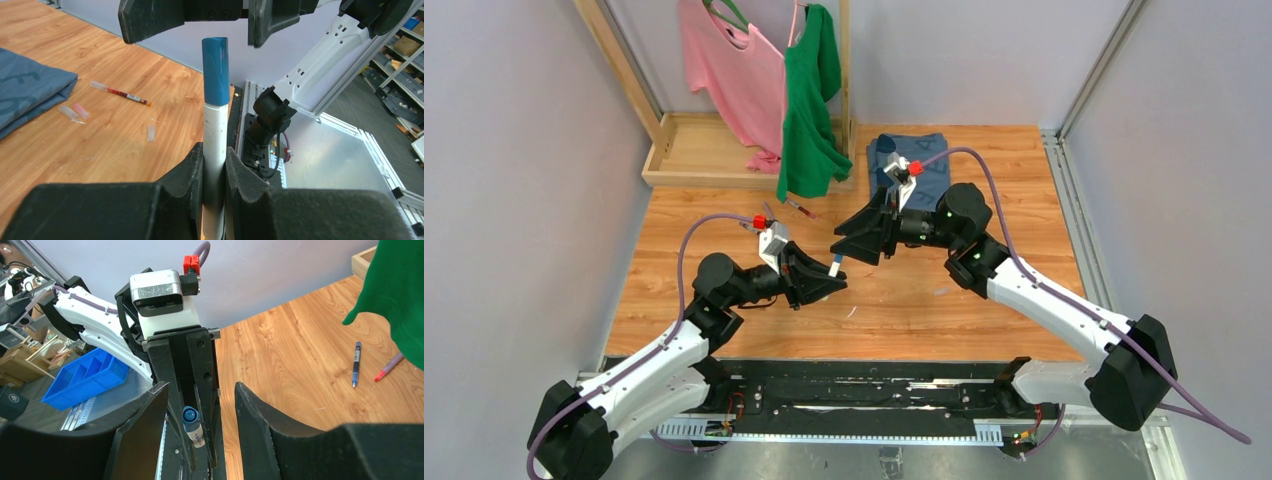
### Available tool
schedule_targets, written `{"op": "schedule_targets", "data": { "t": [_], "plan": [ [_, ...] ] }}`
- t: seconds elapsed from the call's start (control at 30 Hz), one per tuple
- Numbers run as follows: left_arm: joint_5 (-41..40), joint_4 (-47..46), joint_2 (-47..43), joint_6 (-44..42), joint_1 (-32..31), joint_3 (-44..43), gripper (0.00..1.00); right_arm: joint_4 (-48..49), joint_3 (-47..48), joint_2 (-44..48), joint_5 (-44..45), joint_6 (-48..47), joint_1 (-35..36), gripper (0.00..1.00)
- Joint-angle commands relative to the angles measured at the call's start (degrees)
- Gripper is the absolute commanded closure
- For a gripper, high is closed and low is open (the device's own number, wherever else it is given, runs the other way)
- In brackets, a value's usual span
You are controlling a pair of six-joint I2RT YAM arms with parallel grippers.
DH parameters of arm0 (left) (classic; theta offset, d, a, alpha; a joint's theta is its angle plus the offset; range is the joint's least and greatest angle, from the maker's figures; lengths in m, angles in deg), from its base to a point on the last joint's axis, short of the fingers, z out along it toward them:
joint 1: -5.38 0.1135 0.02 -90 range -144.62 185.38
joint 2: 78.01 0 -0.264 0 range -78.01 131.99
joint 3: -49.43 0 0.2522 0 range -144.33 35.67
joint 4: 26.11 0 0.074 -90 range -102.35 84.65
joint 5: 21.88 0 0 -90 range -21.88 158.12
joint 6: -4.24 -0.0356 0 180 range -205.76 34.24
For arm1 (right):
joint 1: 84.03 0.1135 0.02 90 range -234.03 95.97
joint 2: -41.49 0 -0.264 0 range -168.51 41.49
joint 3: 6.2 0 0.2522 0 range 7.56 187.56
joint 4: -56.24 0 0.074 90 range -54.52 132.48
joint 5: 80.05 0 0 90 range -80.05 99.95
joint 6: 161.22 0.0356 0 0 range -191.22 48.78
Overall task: Insert the pens into the pen caps
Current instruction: Press the pen cap onto the pen.
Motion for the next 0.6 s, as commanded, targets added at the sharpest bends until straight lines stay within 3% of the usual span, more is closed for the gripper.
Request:
{"op": "schedule_targets", "data": {
  "t": [0.0,0.13,0.43,0.57],
  "plan": [
    [1.1,-2.3,0.1,-0.7,-0.5,-0.8,1.00,-0.9,2.4,-0.9,-1.8,-2.5,1.3,0.49],
    [1.0,-2.4,0.1,-0.7,-0.5,-0.9,1.00,-1.0,2.3,-1.5,-2.2,-2.6,1.9,0.53],
    [0.5,-2.4,0.0,-0.5,-0.6,-1.1,1.00,-3.1,1.9,-1.8,-2.4,-3.9,2.5,0.81],
    [0.1,-2.4,0.1,-0.1,-0.6,-1.3,1.00,-5.4,1.8,-1.9,-2.2,-5.3,3.1,0.89]
  ]
}}
